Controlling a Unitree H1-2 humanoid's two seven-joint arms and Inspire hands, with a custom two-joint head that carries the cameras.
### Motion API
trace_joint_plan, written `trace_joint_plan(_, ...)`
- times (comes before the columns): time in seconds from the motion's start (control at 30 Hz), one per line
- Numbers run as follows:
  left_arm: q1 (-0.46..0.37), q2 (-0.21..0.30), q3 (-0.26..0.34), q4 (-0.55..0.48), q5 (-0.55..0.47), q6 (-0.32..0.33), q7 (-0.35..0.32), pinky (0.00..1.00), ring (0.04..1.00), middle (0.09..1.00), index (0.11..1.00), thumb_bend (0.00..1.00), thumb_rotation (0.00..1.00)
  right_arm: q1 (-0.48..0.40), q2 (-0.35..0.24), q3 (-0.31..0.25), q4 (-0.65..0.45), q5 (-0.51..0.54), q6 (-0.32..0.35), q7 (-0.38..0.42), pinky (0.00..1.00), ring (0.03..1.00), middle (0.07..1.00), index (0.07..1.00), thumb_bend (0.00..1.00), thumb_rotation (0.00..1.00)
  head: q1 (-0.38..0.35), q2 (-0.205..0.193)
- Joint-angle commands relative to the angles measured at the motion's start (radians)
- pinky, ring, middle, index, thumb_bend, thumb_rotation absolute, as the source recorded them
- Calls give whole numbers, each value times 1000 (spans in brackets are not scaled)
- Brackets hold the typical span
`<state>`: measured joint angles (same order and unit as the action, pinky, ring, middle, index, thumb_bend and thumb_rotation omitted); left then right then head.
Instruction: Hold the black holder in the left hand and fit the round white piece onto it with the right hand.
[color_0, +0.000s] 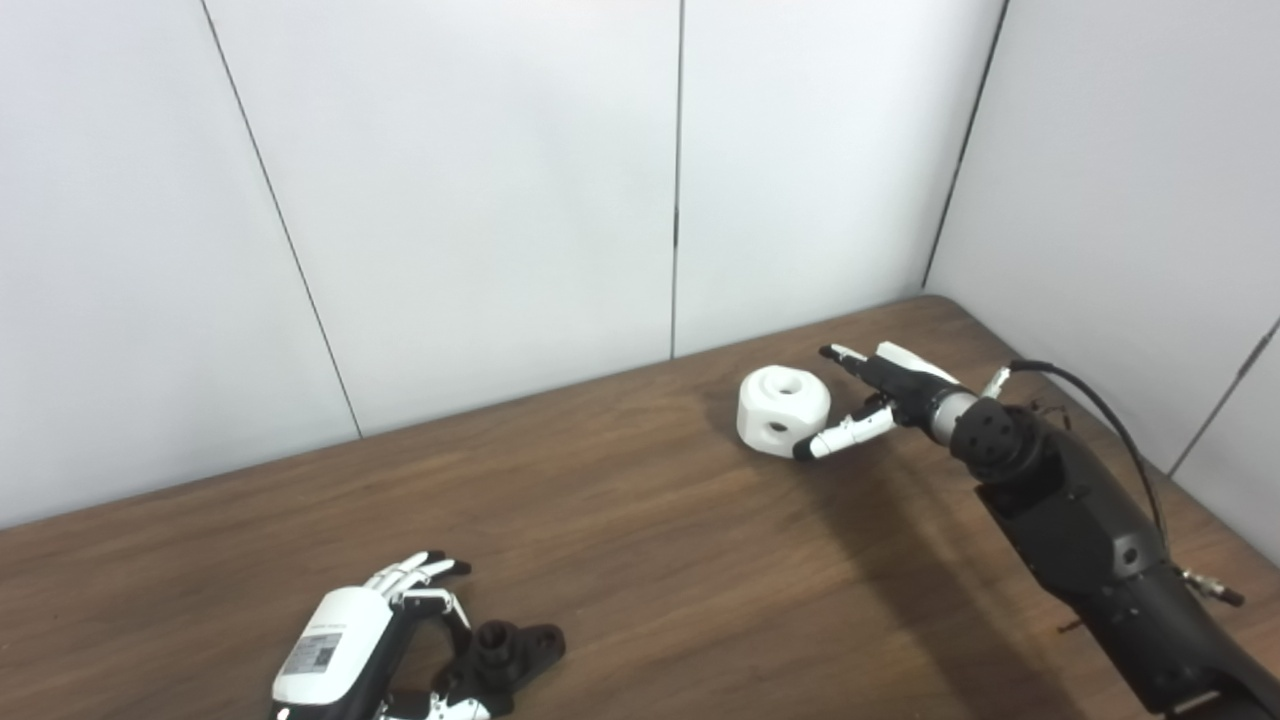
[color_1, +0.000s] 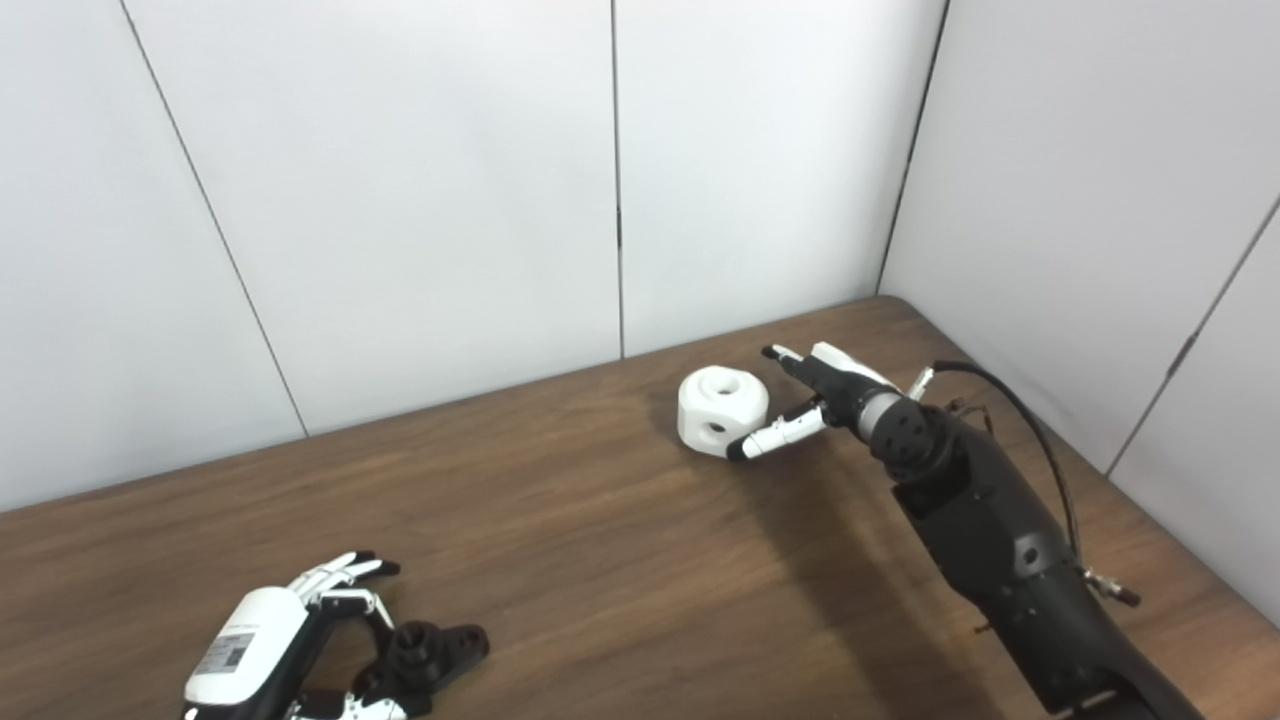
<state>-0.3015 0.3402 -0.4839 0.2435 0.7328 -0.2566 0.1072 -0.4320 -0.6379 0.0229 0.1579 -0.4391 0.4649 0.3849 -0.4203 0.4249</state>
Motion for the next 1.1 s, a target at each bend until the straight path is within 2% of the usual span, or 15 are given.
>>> trace_joint_plan(0.0,73,56,-13,58,52,82,-91,874,895,830,487,522,50,-32,-11,0,-7,0,-13,-36,870,1000,1000,968,955,374,0,1)
trace_joint_plan(0.2,78,57,-11,28,61,96,-105,855,885,826,487,522,49,-33,0,31,2,3,-25,-51,826,1000,1000,928,977,379,3,11)
trace_joint_plan(0.5,82,60,-6,-8,53,111,-117,826,868,813,487,521,48,-48,17,86,20,-7,-32,-73,810,987,1000,867,946,362,11,23)
trace_joint_plan(0.67,86,61,-2,-19,58,116,-126,818,864,811,487,522,49,-57,39,108,30,-19,-33,-93,778,965,1000,844,922,343,15,29)
trace_joint_plan(0.87,83,58,9,-34,62,131,-137,803,864,815,487,521,48,-64,77,117,54,-14,-26,-112,799,958,996,833,916,354,21,36)
trace_joint_plan(1.0,84,53,16,-36,54,132,-142,801,865,816,487,521,47,-62,107,114,83,-22,-51,-174,765,922,968,803,910,350,21,36)
trace_joint_plan(1.03,85,53,17,-41,53,133,-146,805,867,818,487,521,47,-61,115,113,88,-30,-54,-198,759,916,961,794,908,349,29,47)
trace_joint_plan(1.07,86,53,18,-44,52,131,-147,804,864,817,487,521,47,-60,123,113,92,-39,-52,-222,745,890,929,758,904,343,29,47)
